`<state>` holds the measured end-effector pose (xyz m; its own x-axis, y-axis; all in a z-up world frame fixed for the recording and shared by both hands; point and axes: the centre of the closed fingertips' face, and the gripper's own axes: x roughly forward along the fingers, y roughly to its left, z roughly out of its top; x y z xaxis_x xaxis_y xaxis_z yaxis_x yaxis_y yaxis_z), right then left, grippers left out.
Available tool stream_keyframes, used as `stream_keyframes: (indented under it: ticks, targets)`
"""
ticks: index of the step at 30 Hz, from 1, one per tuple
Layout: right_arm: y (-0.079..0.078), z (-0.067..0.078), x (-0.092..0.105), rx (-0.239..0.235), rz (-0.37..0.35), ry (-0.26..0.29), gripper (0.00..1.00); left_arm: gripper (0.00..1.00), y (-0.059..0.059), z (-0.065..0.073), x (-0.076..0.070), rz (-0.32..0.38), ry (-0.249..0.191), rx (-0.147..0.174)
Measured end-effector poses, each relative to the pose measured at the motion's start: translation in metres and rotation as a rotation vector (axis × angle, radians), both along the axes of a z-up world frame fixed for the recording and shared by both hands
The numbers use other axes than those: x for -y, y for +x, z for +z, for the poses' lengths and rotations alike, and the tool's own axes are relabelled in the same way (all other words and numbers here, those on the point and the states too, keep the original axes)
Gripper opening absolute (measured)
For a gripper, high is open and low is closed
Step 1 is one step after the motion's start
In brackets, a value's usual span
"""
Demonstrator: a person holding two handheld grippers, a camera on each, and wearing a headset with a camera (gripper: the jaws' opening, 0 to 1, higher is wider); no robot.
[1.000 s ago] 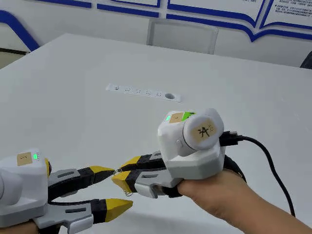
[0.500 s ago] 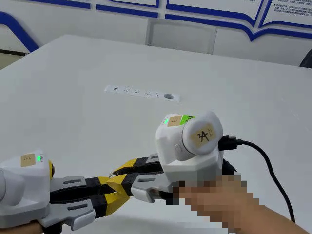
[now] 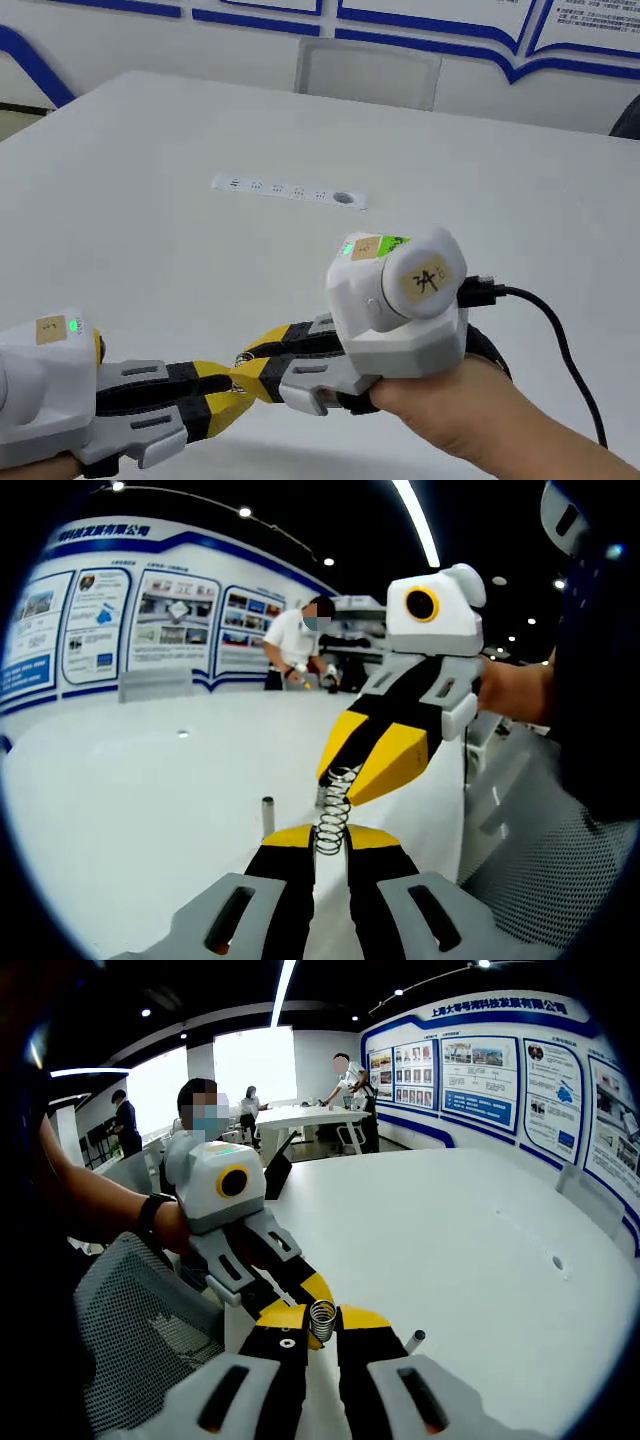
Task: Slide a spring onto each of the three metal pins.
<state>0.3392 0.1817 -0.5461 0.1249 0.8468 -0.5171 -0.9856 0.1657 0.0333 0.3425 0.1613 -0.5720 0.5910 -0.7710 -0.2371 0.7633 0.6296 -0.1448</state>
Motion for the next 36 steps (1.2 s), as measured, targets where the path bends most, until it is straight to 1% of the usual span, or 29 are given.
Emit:
stream_keyframes:
  ticks: [7, 11, 21, 26, 34, 36]
  targets:
    - [0.000, -0.001, 0.000, 0.010, 0.001, -0.010, 0.11, 0.13, 0.001, -0.001, 0.000, 0.003, 0.011, 0.014]
    - [0.001, 0.001, 0.000, 0.013, 0.000, -0.009, 0.11, 0.28, 0.002, -0.003, 0.000, 0.009, 0.016, 0.020]
    - [0.010, 0.003, 0.006, 0.034, -0.013, -0.026, 0.11, 0.51, 0.007, -0.004, -0.007, 0.049, 0.012, 0.021]
    - [0.019, 0.008, 0.011, 0.046, -0.029, -0.029, 0.11, 0.60, 0.008, -0.004, -0.008, 0.059, 0.007, 0.023]
    - [0.049, 0.020, 0.023, 0.073, -0.097, -0.028, 0.11, 0.67, 0.009, -0.004, -0.007, 0.059, 0.002, 0.019]
    - [0.056, 0.021, 0.024, 0.083, -0.114, -0.034, 0.11, 0.69, 0.008, -0.004, -0.006, 0.057, 0.002, 0.019]
